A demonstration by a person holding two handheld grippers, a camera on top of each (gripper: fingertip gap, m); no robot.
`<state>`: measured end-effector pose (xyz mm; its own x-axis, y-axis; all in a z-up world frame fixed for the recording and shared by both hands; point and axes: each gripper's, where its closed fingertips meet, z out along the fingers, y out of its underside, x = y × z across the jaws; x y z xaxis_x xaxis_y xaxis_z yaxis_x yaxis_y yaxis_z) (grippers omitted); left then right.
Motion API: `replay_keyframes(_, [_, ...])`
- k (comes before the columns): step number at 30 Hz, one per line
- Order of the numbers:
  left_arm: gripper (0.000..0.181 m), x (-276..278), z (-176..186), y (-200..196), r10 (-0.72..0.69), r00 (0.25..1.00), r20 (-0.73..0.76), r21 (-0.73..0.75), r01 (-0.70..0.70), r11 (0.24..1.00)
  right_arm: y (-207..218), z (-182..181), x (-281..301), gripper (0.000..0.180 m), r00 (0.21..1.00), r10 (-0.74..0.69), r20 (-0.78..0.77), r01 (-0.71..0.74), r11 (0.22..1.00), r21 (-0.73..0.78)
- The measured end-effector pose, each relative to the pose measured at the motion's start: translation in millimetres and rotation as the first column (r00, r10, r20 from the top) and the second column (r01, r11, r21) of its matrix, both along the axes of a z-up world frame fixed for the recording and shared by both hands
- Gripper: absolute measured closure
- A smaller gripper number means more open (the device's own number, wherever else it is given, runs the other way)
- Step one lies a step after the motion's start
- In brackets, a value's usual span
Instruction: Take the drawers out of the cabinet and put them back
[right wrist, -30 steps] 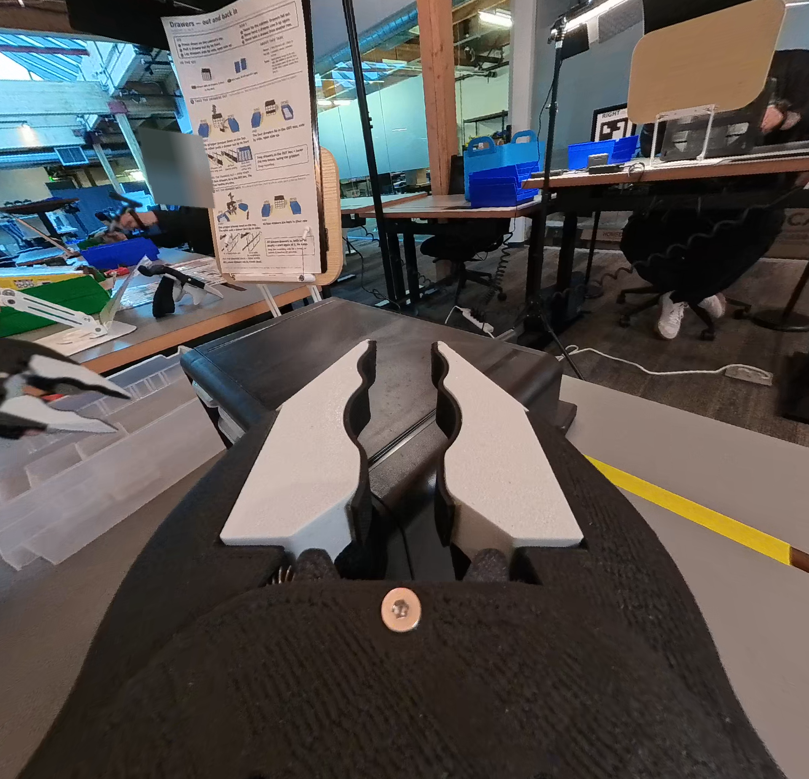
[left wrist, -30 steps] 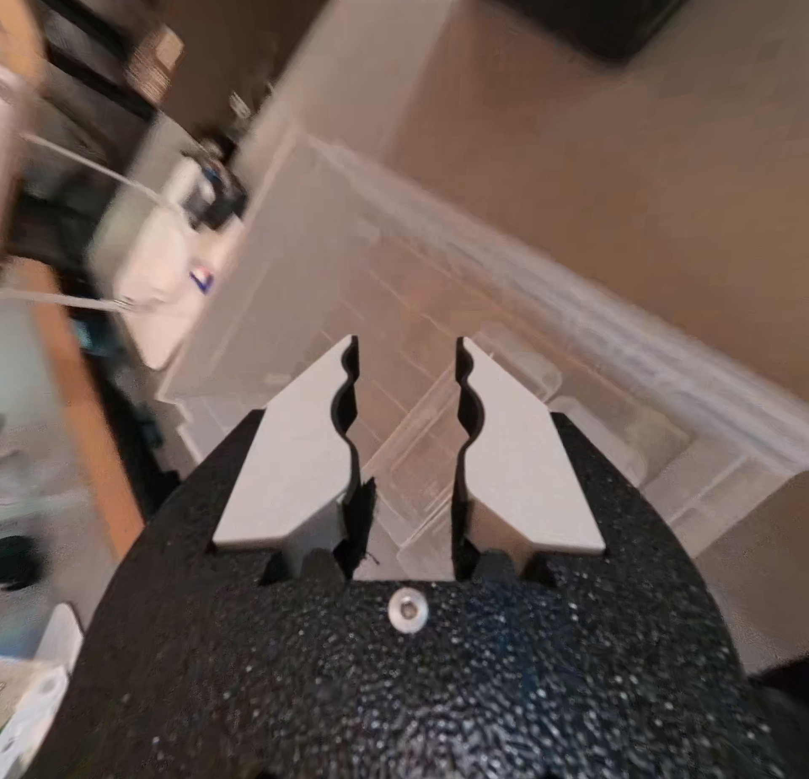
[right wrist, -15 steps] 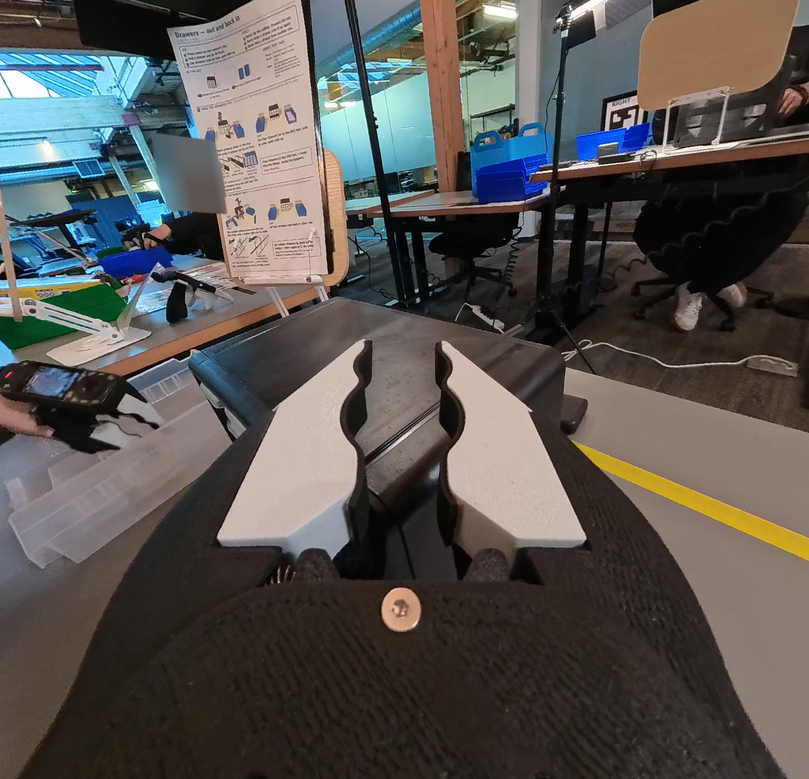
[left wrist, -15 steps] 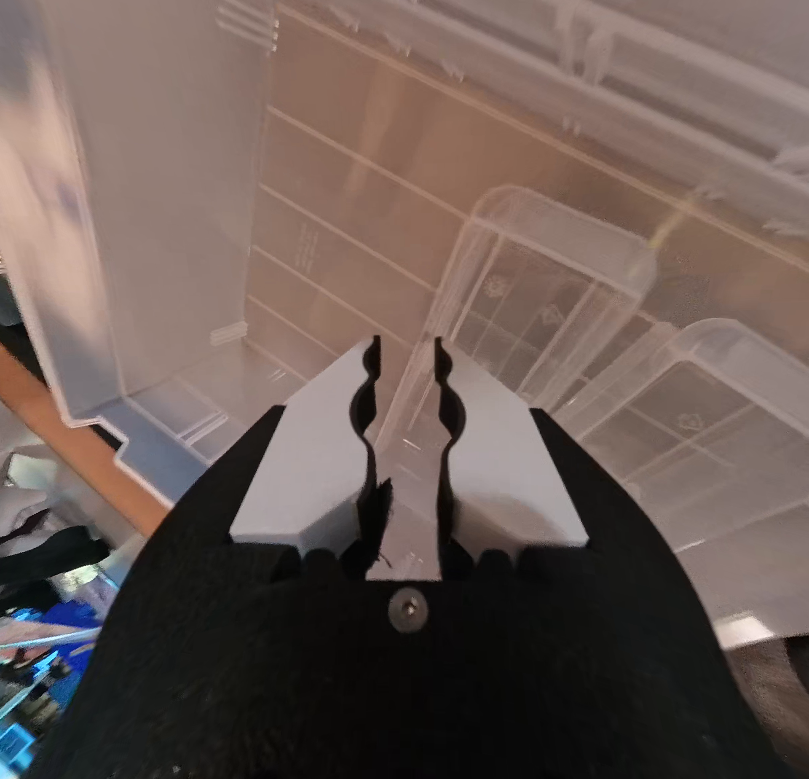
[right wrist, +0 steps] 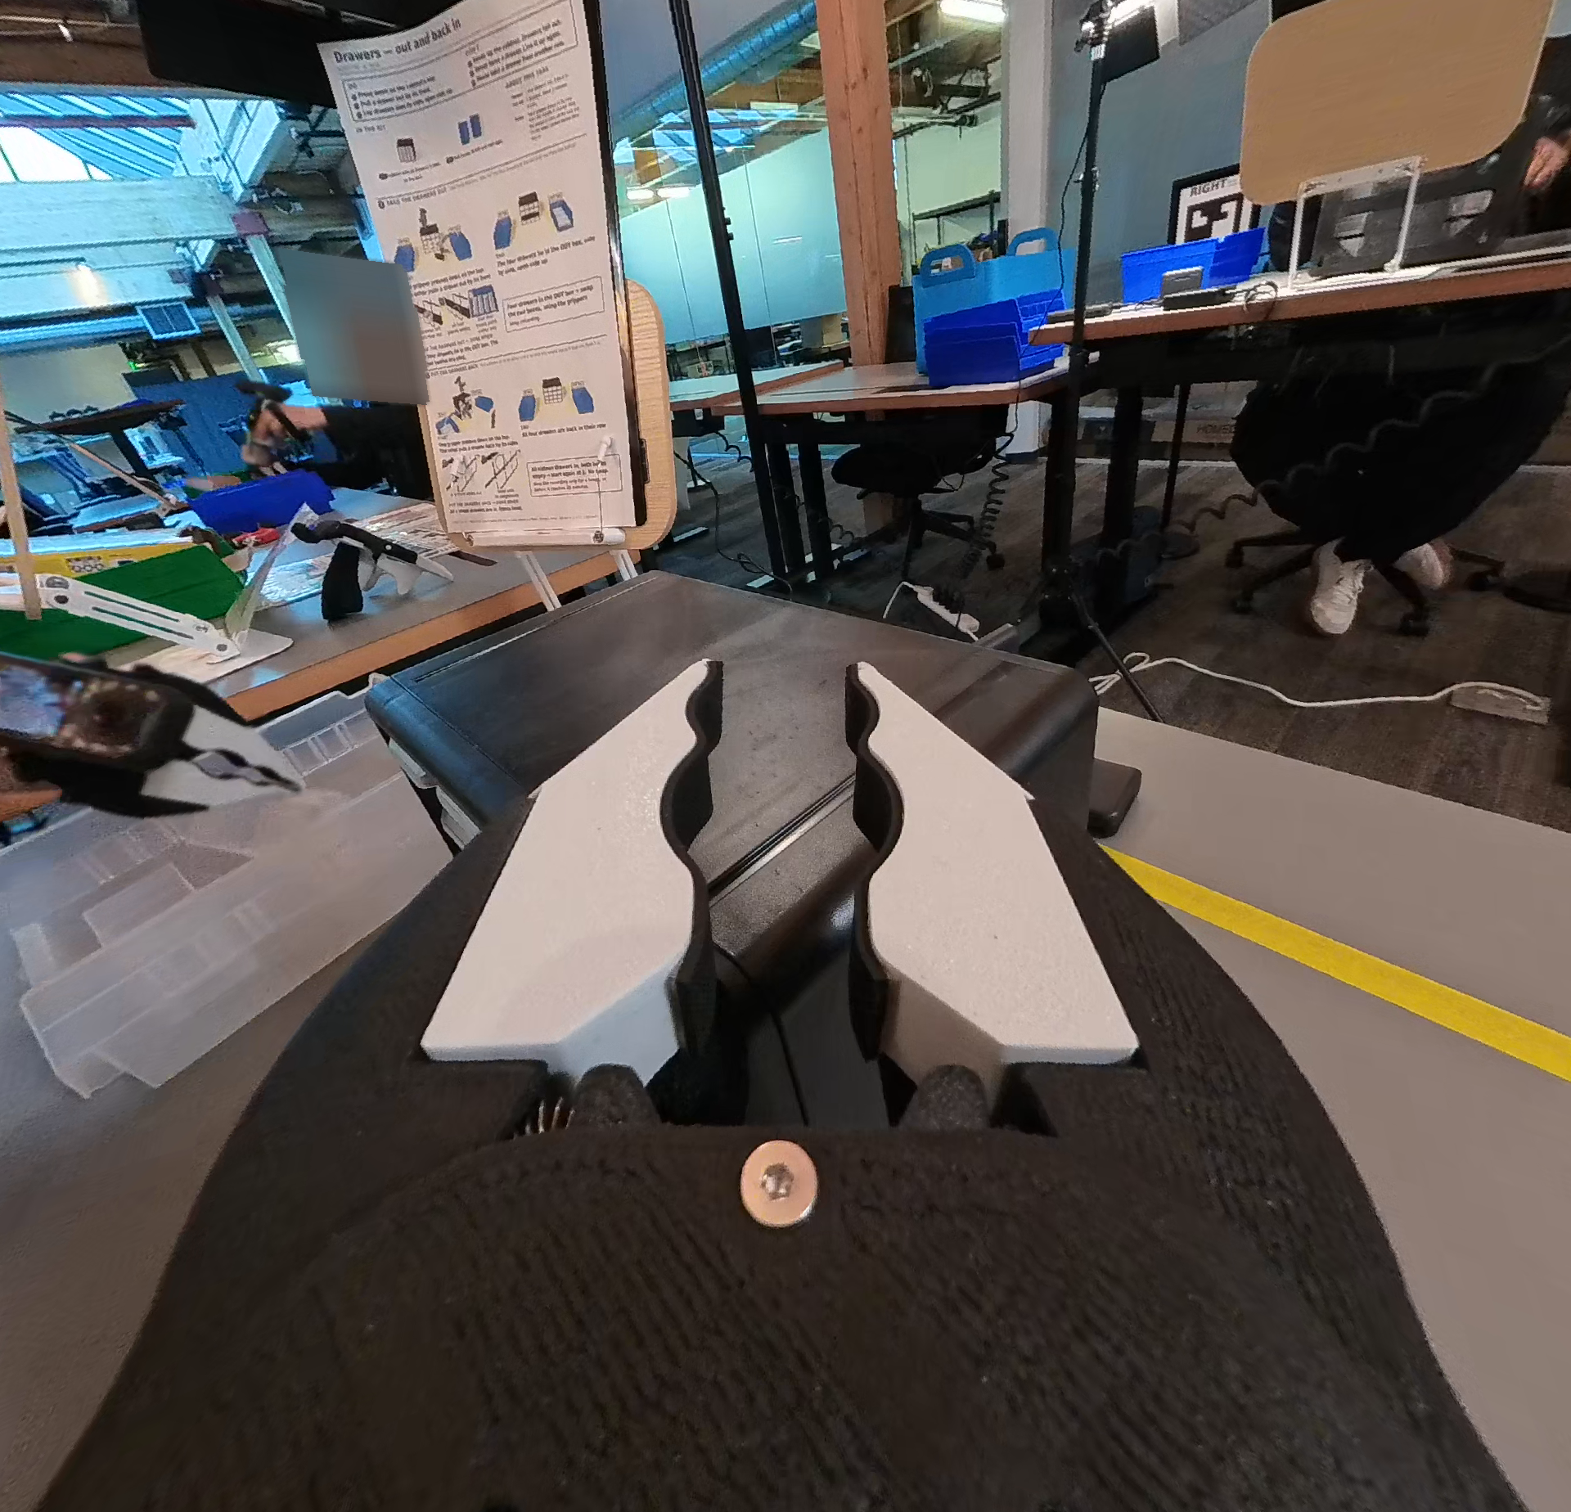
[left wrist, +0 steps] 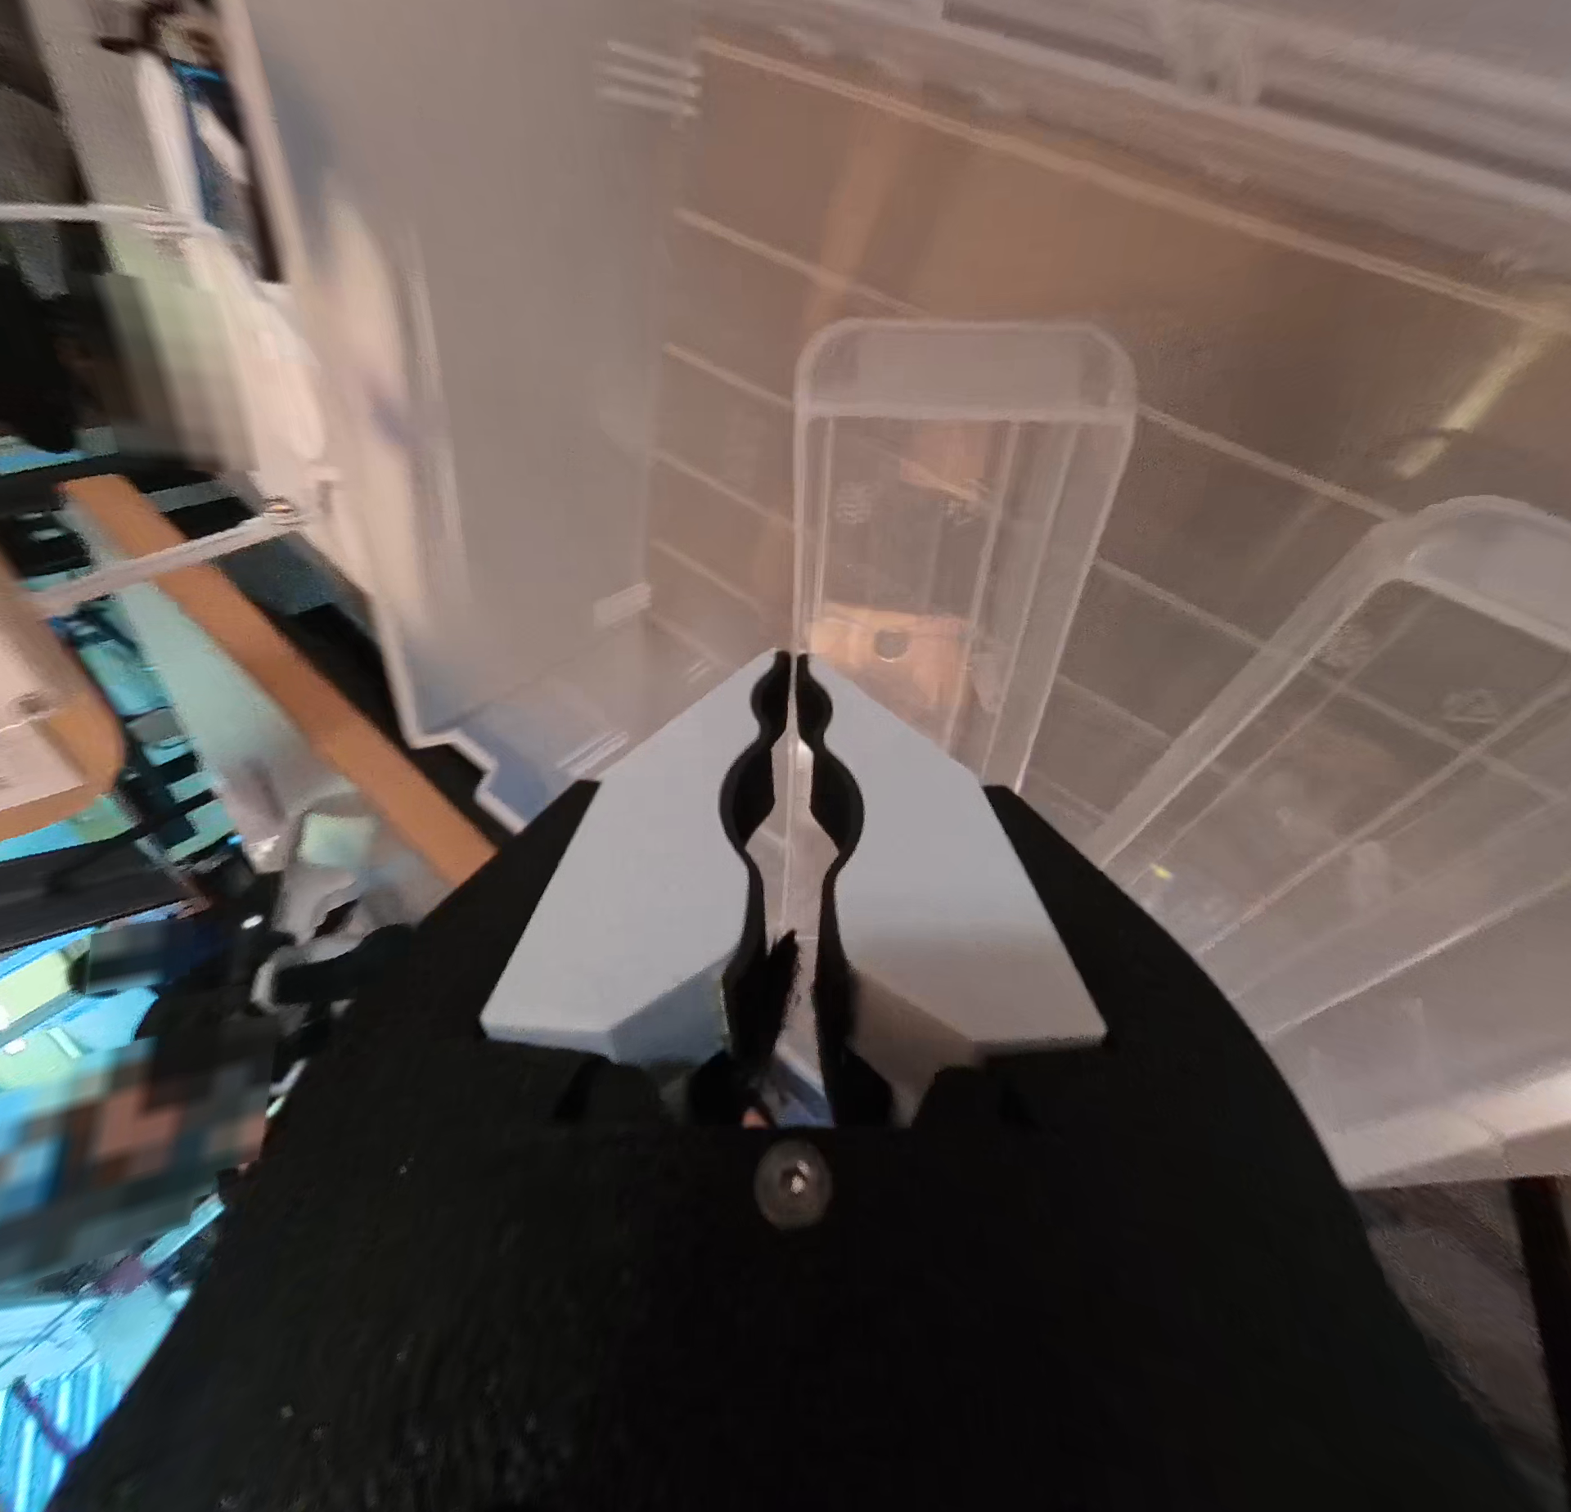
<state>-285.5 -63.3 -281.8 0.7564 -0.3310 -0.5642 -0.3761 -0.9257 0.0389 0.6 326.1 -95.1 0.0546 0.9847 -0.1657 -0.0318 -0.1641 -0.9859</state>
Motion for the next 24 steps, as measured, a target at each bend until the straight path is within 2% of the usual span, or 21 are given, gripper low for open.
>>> replay_keyframes(4, [0.181, 17, 57, 27, -0.074, 0.993, -0.096, 0.122, 0.085, 0.989, 0, 0, 0, 0.152, 1.000, -0.001, 0.000, 0.001, 1.000, -0.001])
replay_keyframes(7, [0.181, 61, 90, 58, -0.229, 0.971, -0.072, 0.179, 0.238, 0.955, 1, 0, 0, 0.151, 1.000, -0.009, 0.002, 0.009, 1.000, -0.001])
replay_keyframes(10, [0.181, 124, 108, 92, -0.413, 0.910, 0.028, 0.223, 0.397, 0.890, 1, 0, 0, 0.151, 1.000, -0.016, 0.007, 0.016, 1.000, 0.006])
replay_keyframes(12, [0.181, 159, 112, 111, -0.519, 0.854, 0.033, 0.188, 0.505, 0.843, 1, 0, 0, 0.151, 1.000, -0.015, 0.007, 0.015, 1.000, 0.005])
replay_keyframes(14, [0.181, 193, 103, 131, -0.621, 0.783, 0.043, 0.138, 0.611, 0.779, 1, 0, 0, 0.151, 1.000, -0.012, 0.005, 0.012, 1.000, 0.000])
replay_keyframes(19, [0.181, 285, 45, 158, -0.828, 0.522, 0.206, 0.076, 0.834, 0.546, 0, 0, 0, 0.151, 1.000, -0.007, 0.006, 0.007, 1.000, 0.002])
replay_keyframes(21, [0.181, 311, 22, 168, -0.858, 0.452, 0.245, 0.083, 0.872, 0.483, 0, -1, 0, 0.152, 1.000, -0.009, 0.010, 0.009, 1.000, 0.009])
replay_keyframes(24, [0.181, 336, -9, 177, -0.876, 0.384, 0.292, 0.061, 0.906, 0.418, 0, -1, 1, 0.152, 1.000, -0.014, 0.014, 0.013, 1.000, 0.015])
